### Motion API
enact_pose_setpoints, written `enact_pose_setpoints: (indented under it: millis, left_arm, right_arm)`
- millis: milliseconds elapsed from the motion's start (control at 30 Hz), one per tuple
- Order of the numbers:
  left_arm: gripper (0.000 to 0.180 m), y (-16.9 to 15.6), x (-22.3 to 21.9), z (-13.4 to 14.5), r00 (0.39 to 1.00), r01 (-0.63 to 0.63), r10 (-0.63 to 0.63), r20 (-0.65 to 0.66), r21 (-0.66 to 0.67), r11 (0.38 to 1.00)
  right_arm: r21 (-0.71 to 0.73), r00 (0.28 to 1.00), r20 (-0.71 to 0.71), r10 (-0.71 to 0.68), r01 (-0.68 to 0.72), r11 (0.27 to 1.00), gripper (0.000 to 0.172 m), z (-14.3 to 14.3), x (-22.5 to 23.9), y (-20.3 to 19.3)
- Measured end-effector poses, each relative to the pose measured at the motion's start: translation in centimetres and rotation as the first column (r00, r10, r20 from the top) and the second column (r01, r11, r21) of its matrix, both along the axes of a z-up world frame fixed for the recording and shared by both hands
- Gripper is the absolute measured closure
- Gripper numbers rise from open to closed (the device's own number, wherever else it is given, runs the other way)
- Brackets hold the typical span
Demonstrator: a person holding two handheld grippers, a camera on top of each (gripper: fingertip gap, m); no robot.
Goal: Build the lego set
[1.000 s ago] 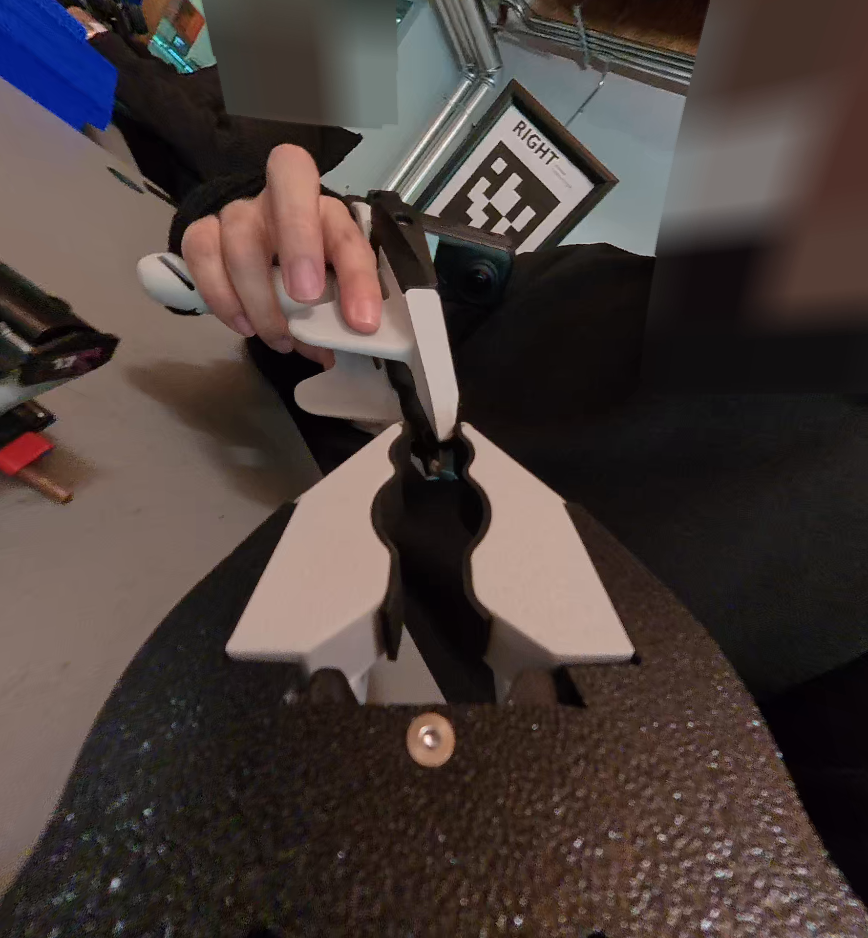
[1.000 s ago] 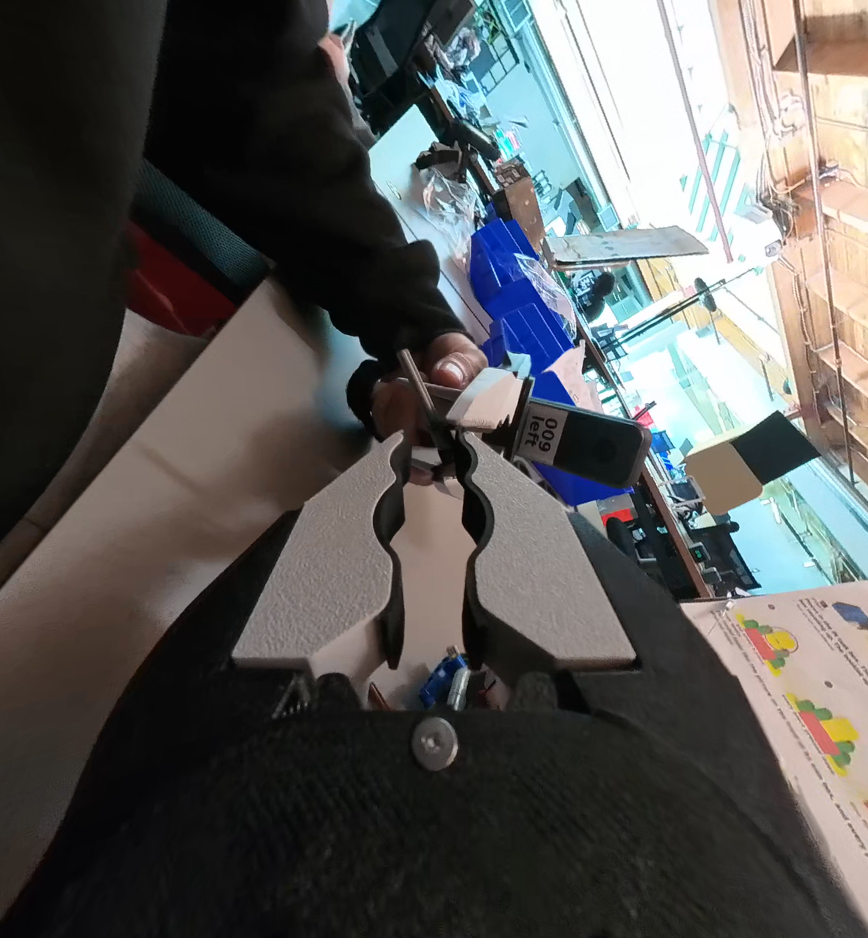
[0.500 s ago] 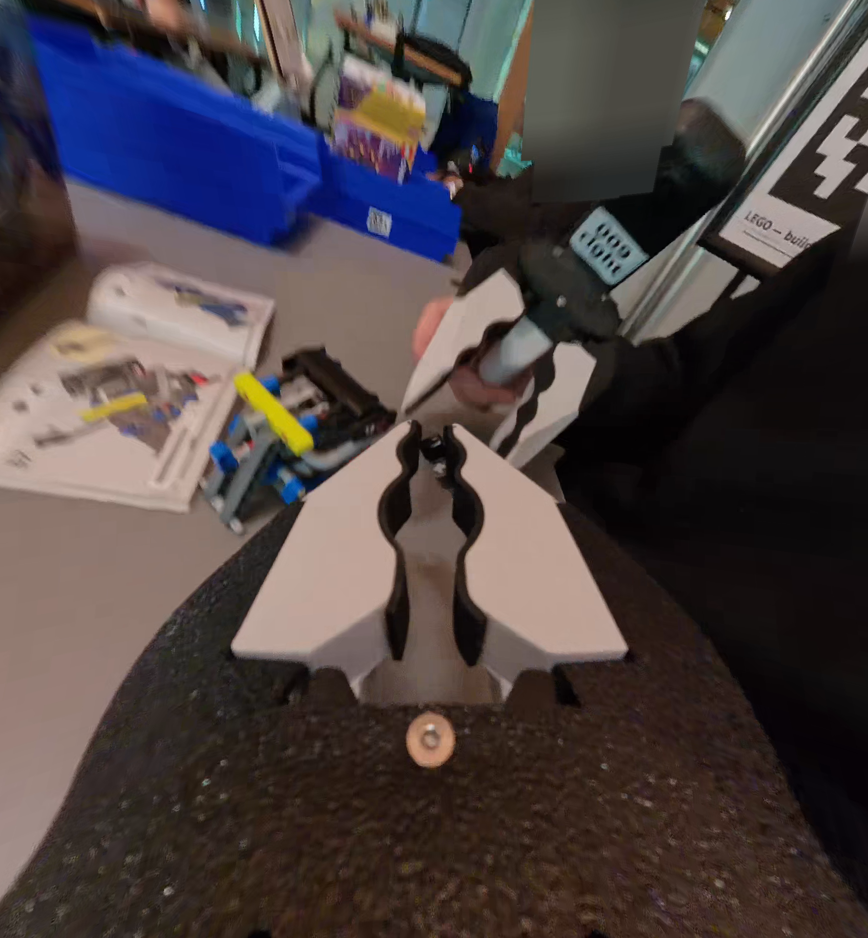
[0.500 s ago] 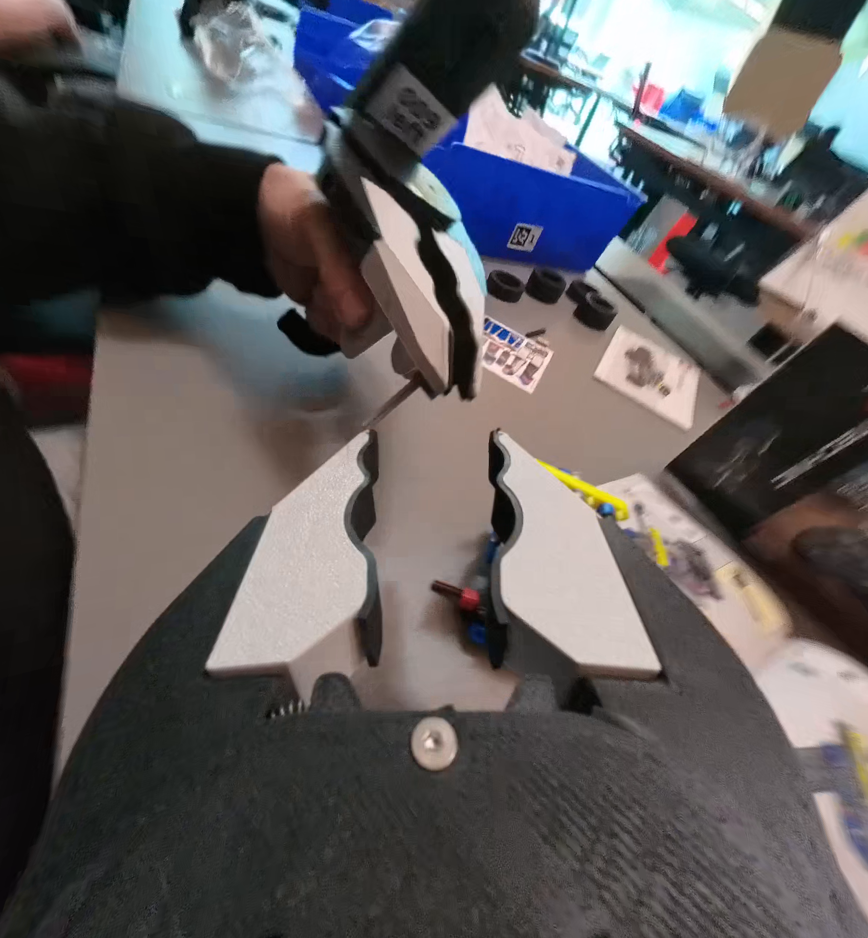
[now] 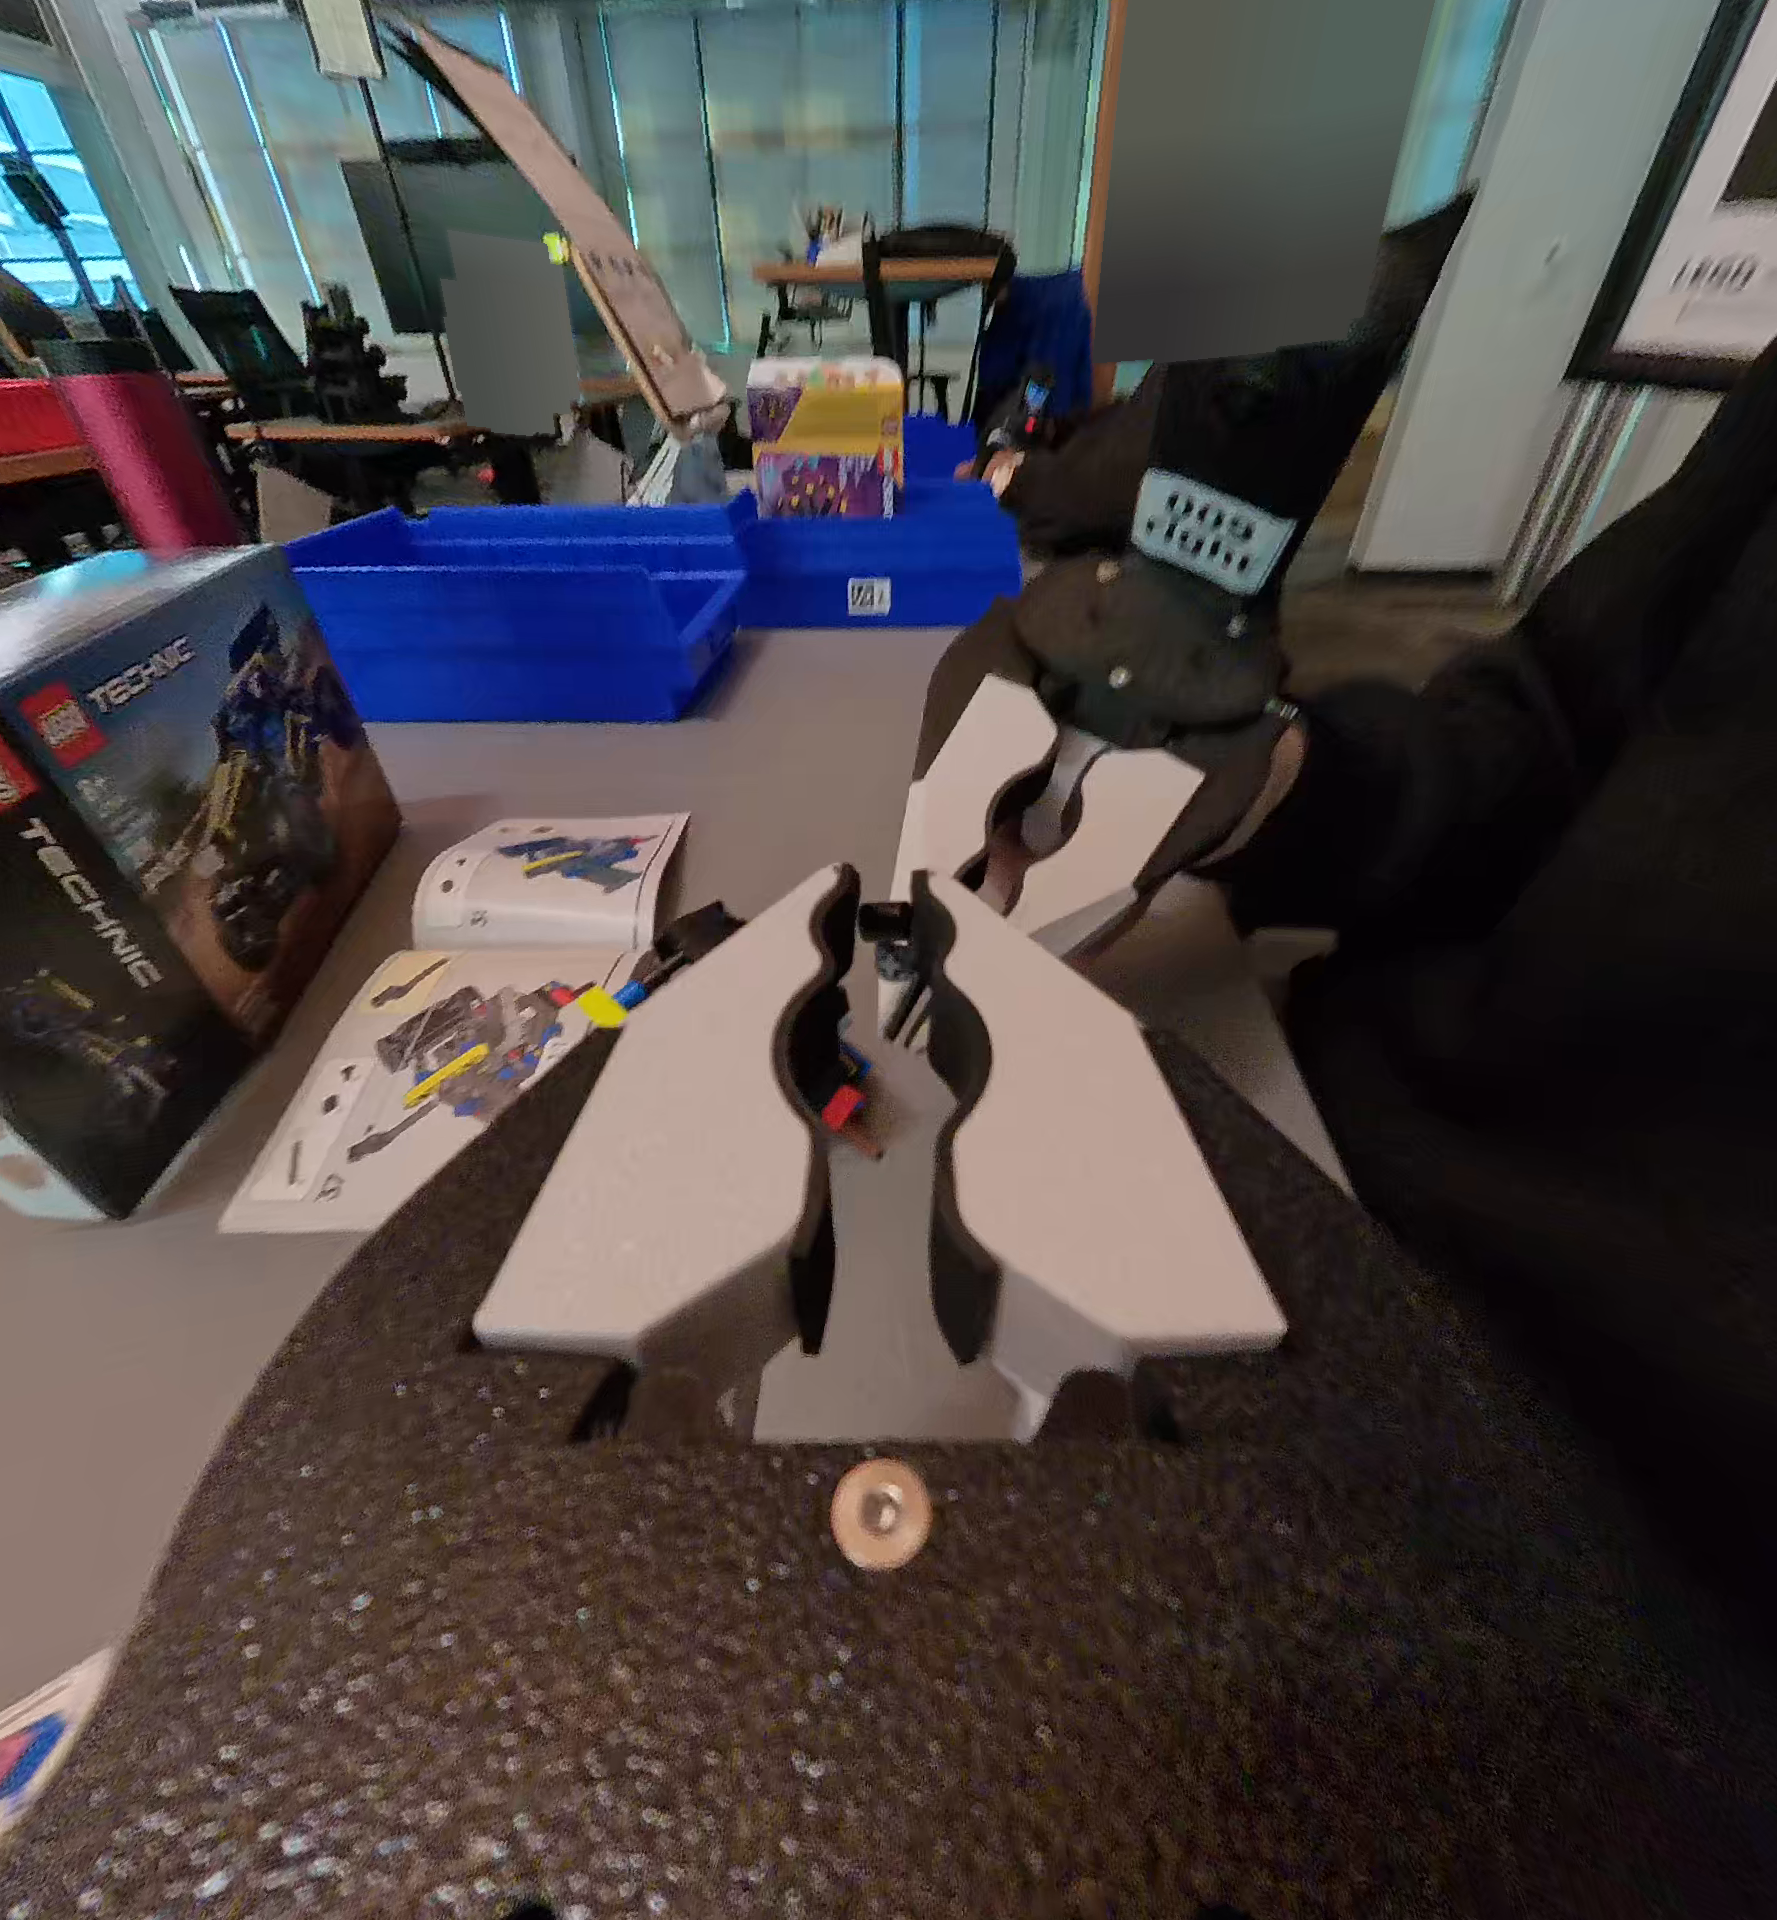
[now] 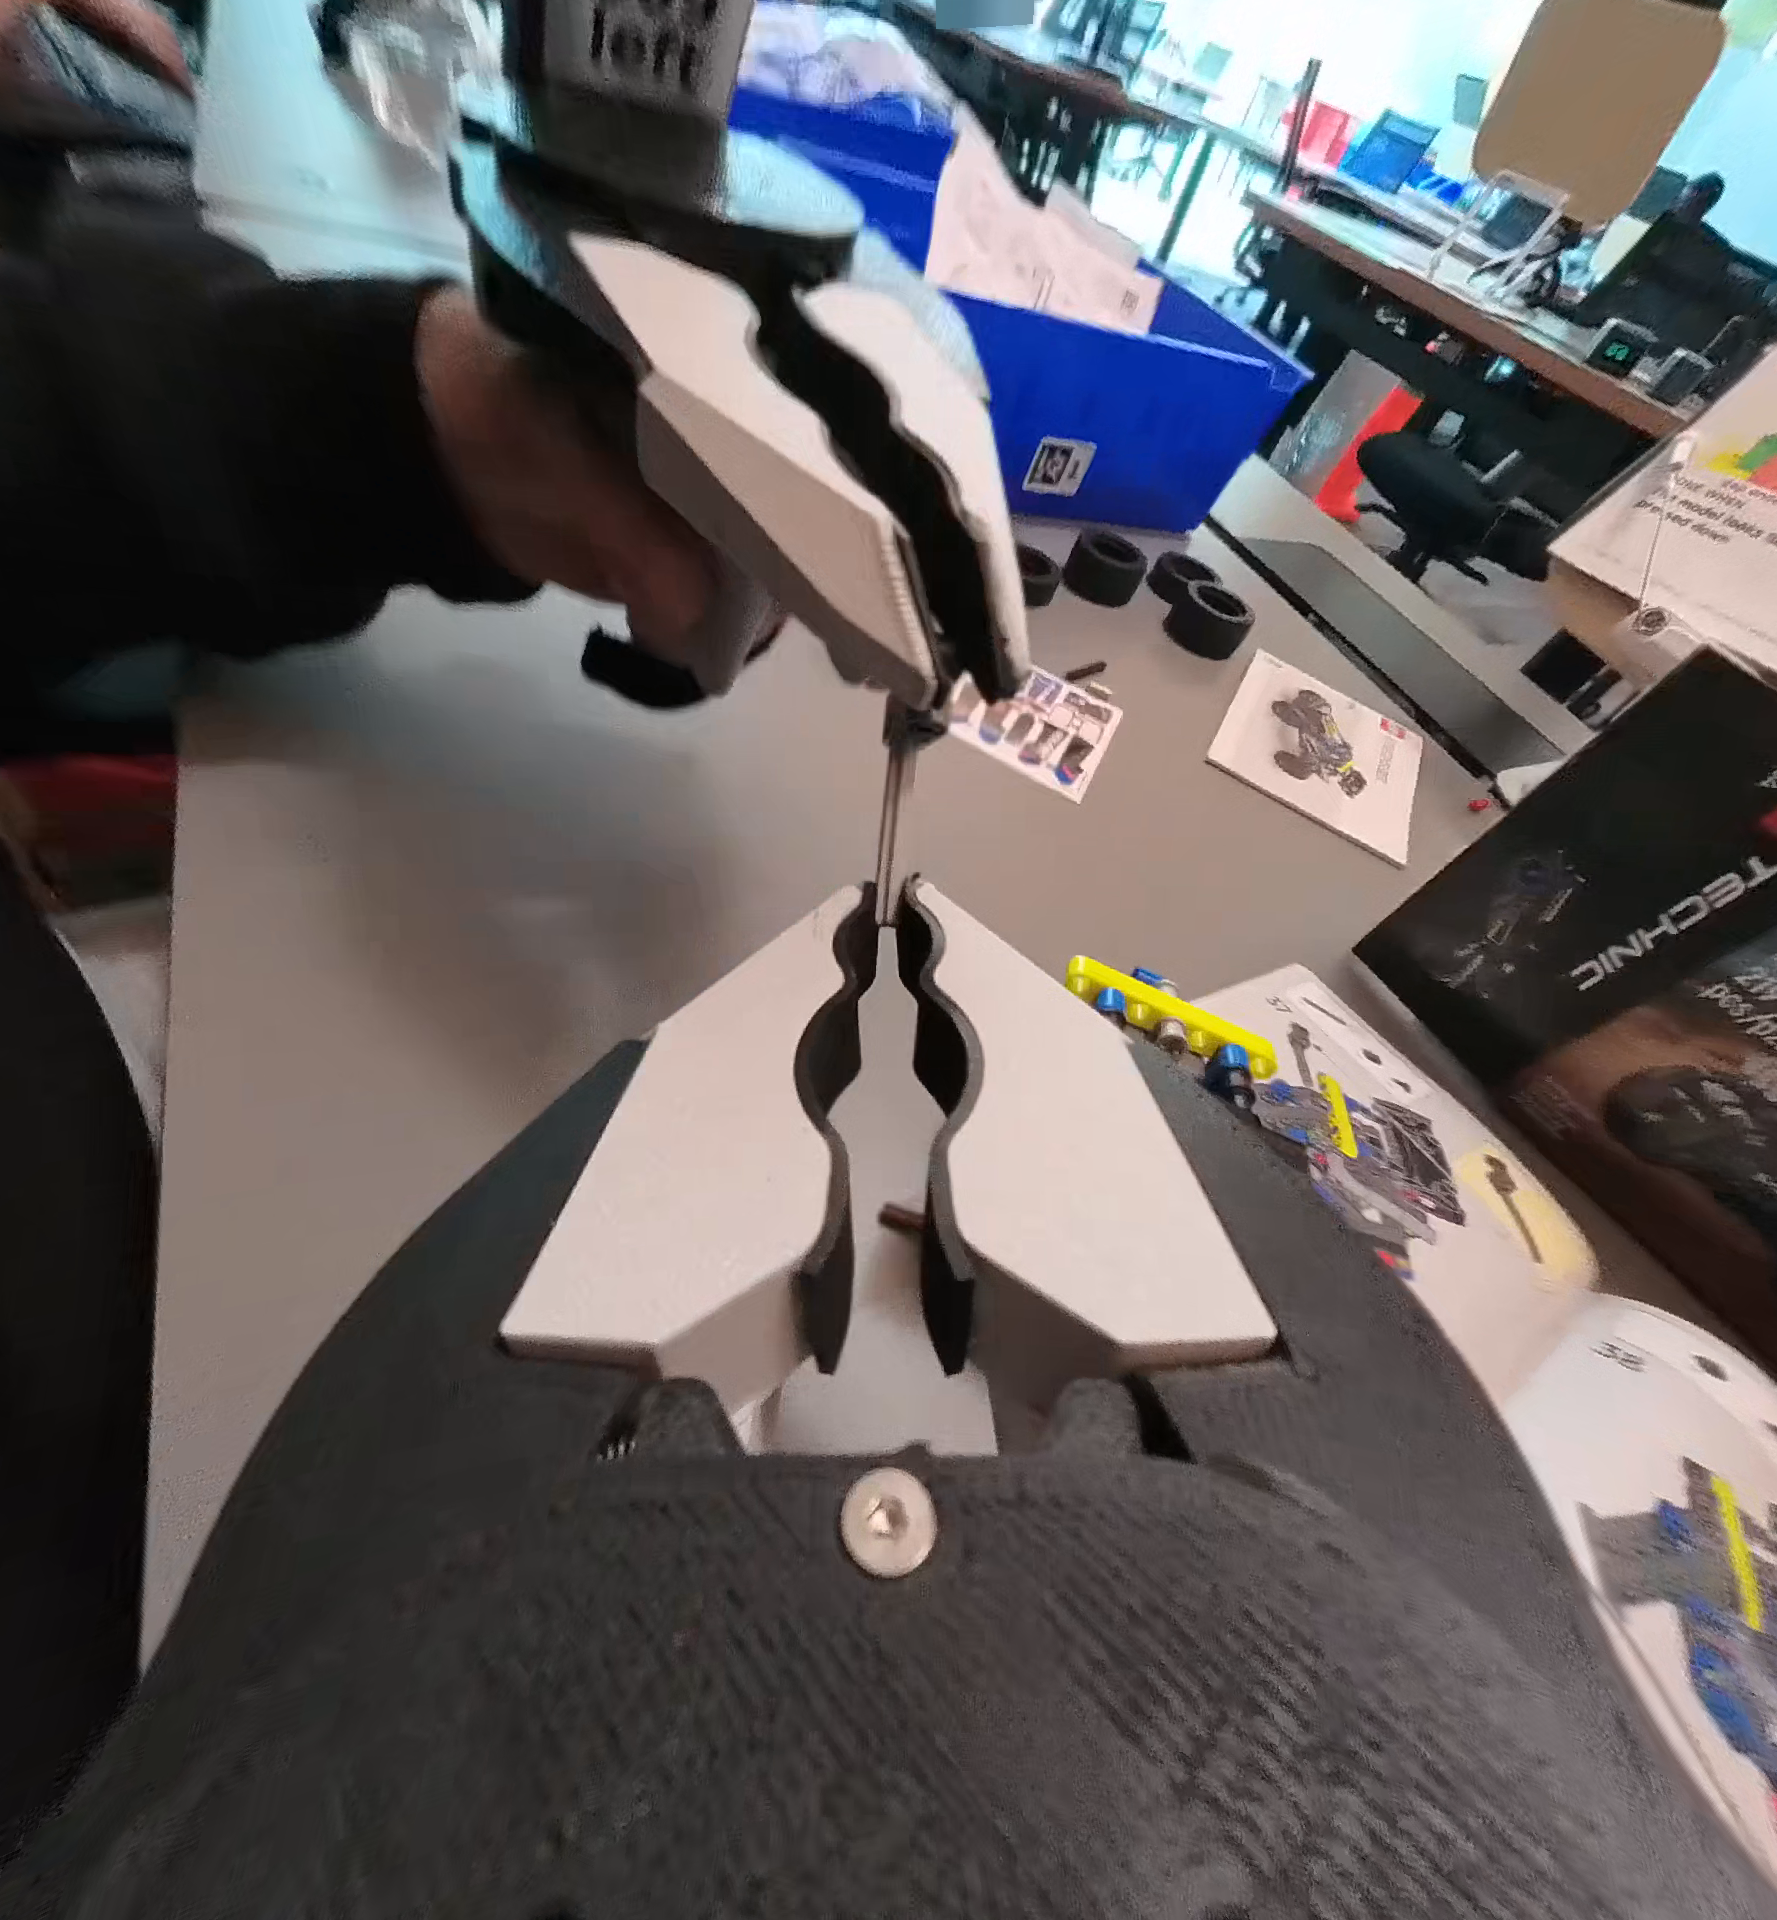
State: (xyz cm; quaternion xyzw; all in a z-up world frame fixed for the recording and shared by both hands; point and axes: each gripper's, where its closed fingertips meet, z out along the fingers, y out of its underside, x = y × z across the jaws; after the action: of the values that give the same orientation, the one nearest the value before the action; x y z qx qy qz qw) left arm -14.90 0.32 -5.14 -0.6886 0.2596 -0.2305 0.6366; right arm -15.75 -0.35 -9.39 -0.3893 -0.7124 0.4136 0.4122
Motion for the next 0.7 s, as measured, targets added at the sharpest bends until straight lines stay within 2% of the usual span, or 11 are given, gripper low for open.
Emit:
enact_pose_setpoints:
  millis: [133, 200, 267, 333, 400, 467, 567, 633, 700]
  left_arm:
    - [0.154, 0.2, -0.6, -0.8, 0.987, -0.066, 0.066, -0.149, 0.007, 0.998]
    - [0.139, 0.3, -1.0, -0.9, 0.978, -0.096, 0.097, -0.183, 0.011, 0.995]
    - [0.135, 0.1, -0.9, -1.0, 0.978, -0.096, 0.094, -0.188, 0.001, 0.995]
    - [0.134, -0.1, -0.7, -1.1, 0.979, -0.091, 0.090, -0.185, -0.001, 0.996]
    - [0.142, -0.2, -1.3, -1.3, 0.971, -0.123, 0.125, -0.203, 0.019, 0.992]
    - [0.148, -0.7, -1.5, -1.4, 0.973, -0.106, 0.108, -0.204, 0.022, 0.994]
    - [0.151, -1.4, -1.3, -2.2, 0.981, -0.041, 0.031, -0.193, -0.045, 0.998]
    - [0.152, -2.0, -0.8, -3.3, 0.970, 0.017, -0.044, -0.240, -0.112, 0.994]
    - [0.154, -1.7, -1.0, -4.1, 0.949, 0.012, -0.054, -0.310, -0.135, 0.991]
  right_arm:
    - [0.085, 0.998, 0.056, -0.012, 0.007, 0.996, 0.171, -0.7, 0.1, 0.4]
    - [0.074, 0.998, 0.059, -0.021, 0.017, 0.997, 0.171, -0.5, 0.1, 0.6]
    - [0.055, 0.997, 0.068, -0.020, 0.016, 0.998, 0.171, -0.6, 0.0, 0.7]
    - [0.032, 0.997, 0.078, -0.020, 0.017, 0.999, 0.171, -0.7, -0.1, 0.8]
    - [0.030, 0.996, 0.090, -0.021, 0.019, 0.999, 0.171, -0.9, -0.1, 0.9]
    - [0.040, 0.994, 0.102, -0.026, 0.022, 0.999, 0.171, -1.1, 0.1, 1.1]
    - [0.052, 0.993, 0.116, -0.005, -0.001, 0.999, 0.171, -1.2, 0.6, 1.0]
    - [0.067, 0.989, 0.148, 0.012, -0.022, 0.997, 0.171, -1.6, 0.8, 0.7]
    - [0.072, 0.979, 0.201, 0.033, -0.049, 0.996, 0.171, -2.2, 1.2, 0.4]
